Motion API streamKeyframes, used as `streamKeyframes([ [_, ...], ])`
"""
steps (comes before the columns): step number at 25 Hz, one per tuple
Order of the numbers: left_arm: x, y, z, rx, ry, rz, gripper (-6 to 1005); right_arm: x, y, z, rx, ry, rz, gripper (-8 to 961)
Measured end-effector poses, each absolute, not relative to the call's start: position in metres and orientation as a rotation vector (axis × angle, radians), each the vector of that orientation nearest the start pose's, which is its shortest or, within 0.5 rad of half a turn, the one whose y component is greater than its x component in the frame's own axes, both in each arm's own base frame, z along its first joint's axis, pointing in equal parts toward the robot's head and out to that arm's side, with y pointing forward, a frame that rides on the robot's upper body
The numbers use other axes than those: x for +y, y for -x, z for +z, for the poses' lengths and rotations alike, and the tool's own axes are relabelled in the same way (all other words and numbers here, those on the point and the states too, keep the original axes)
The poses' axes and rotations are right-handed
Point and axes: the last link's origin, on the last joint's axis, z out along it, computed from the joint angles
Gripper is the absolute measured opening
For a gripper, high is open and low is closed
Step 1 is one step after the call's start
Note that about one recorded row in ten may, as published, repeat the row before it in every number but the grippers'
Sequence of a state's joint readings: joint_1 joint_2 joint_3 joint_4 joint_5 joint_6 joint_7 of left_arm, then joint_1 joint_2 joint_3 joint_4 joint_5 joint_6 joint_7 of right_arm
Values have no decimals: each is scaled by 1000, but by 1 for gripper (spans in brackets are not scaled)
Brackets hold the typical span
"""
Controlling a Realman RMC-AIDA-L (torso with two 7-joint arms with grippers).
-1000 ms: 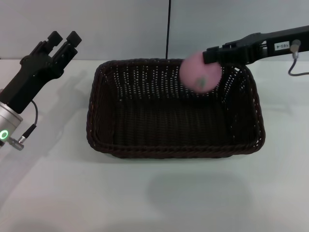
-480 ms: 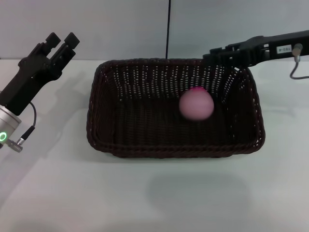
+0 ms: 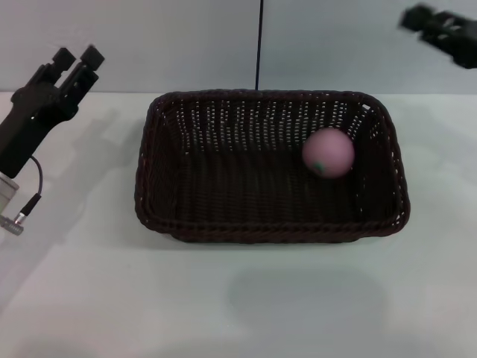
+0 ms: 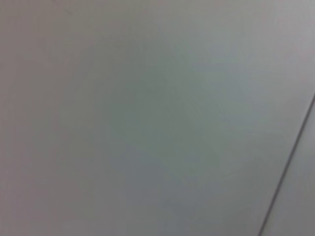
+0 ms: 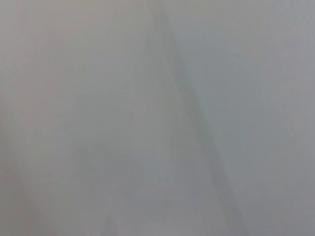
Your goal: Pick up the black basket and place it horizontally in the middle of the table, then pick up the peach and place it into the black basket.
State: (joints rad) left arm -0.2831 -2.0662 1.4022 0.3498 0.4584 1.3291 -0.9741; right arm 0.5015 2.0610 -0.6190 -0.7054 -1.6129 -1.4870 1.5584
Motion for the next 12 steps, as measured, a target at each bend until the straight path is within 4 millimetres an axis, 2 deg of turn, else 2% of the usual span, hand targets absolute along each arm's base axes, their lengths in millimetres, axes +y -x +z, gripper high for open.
streamKeyframes([
  [3,305,305,8,-831,1784,-1275,667,352,-281,64,717,2008,1222,404],
  [5,306,306,11,-830,1767,-1276,667,346,-298,66,677,1857,1224,404],
  [6,306,306,11,-830,1767,-1276,667,340,-312,69,650,1727,1201,404],
  [7,306,307,12,-829,1762,-1277,667,340,-312,69,650,1727,1201,404],
  [12,306,311,16,-820,1733,-1269,667,326,-346,76,678,1431,1133,404],
])
